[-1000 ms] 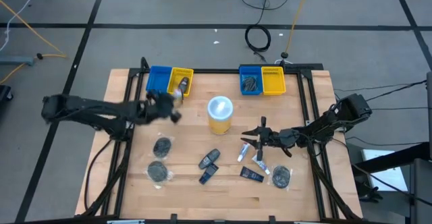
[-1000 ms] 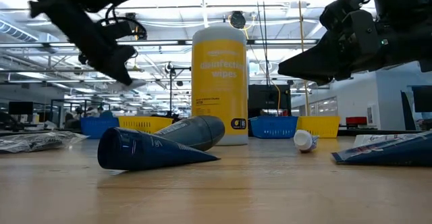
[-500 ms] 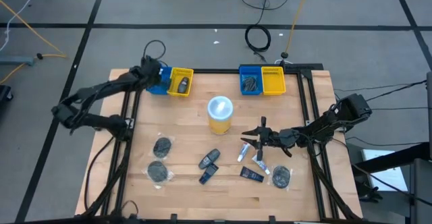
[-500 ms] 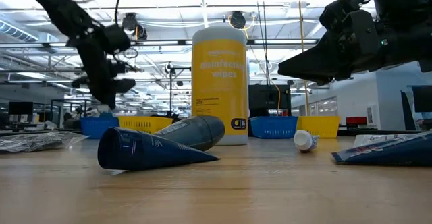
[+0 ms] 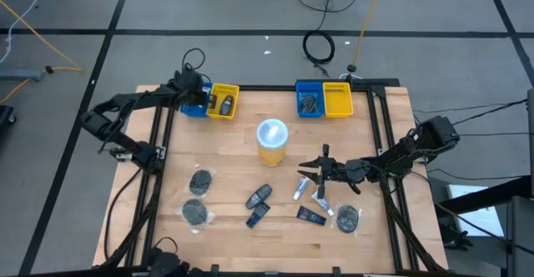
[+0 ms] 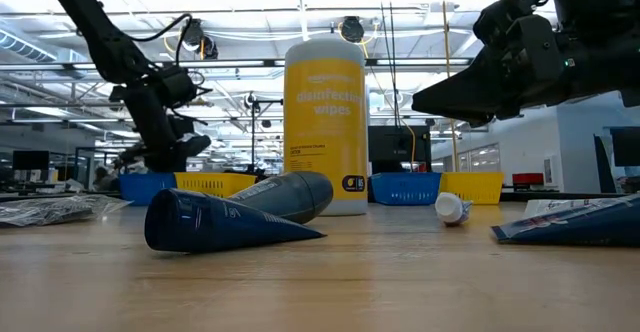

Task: Pick & Place Travel size toiletries
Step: Put the left toothpaste into the left blue bin, then put the right shave cream into the right yellow bin

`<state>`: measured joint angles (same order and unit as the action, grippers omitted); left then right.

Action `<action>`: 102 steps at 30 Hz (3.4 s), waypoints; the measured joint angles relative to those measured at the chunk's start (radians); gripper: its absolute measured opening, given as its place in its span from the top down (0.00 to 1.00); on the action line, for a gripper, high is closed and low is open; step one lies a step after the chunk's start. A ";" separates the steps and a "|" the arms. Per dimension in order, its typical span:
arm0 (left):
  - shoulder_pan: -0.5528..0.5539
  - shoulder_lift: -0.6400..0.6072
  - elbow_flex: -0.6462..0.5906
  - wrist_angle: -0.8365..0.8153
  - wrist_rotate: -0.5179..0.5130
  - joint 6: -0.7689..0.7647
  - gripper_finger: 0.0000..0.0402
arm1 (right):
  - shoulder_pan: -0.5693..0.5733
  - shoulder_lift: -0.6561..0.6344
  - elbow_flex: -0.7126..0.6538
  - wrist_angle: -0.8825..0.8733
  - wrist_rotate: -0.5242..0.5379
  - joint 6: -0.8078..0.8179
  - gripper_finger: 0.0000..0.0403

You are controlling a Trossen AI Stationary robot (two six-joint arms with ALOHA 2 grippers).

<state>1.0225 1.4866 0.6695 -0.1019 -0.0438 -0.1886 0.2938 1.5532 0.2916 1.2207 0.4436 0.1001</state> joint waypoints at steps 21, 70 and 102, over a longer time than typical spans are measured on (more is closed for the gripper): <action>-0.356 -0.417 0.012 -0.071 0.062 0.028 0.47 | 0.003 -0.003 -0.001 -0.076 -0.009 0.140 0.76; -1.365 0.251 -0.272 0.916 -0.804 -0.267 0.62 | 0.388 0.121 0.499 -1.299 -0.136 0.640 0.45; -1.356 0.251 -0.272 0.865 -0.823 -0.285 0.62 | -0.830 -0.280 0.496 -1.524 0.140 0.277 0.78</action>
<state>-0.3338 1.7374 0.3973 0.7635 -0.8672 -0.4732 -0.5358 1.2729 0.7872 -0.3029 0.5838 0.3774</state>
